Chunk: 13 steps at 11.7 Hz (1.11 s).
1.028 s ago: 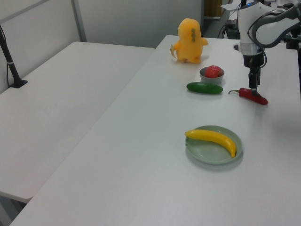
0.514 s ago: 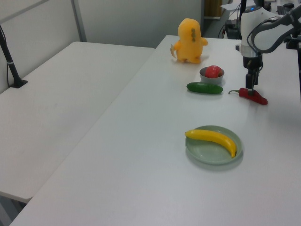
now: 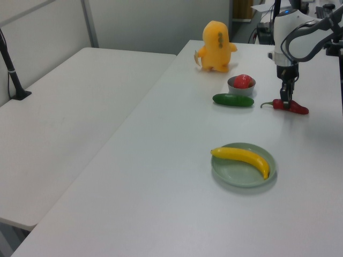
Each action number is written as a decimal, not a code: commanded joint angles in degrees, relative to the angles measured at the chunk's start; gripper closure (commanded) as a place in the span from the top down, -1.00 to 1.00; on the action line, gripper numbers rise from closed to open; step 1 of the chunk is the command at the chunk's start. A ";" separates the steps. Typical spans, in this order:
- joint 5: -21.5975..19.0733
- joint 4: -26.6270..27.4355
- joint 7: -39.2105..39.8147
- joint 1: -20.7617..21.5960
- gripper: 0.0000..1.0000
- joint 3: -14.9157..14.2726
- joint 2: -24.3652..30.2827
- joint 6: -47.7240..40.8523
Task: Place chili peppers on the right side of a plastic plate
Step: 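Close the gripper on the red chili pepper and lift it, then carry the chili pepper to the green plate beside the banana and lower it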
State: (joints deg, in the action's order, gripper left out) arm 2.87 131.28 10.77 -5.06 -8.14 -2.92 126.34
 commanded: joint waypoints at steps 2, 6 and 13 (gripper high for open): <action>-3.73 -1.10 -0.48 2.24 -0.92 0.40 3.28 -4.41; -12.08 -3.49 -0.48 4.53 -0.87 6.28 3.36 -4.96; -17.11 -5.77 1.46 4.62 -0.79 18.15 0.22 -0.25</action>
State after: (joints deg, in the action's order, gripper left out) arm -12.94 126.14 10.98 -0.38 7.62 -0.57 122.71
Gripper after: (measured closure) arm 0.608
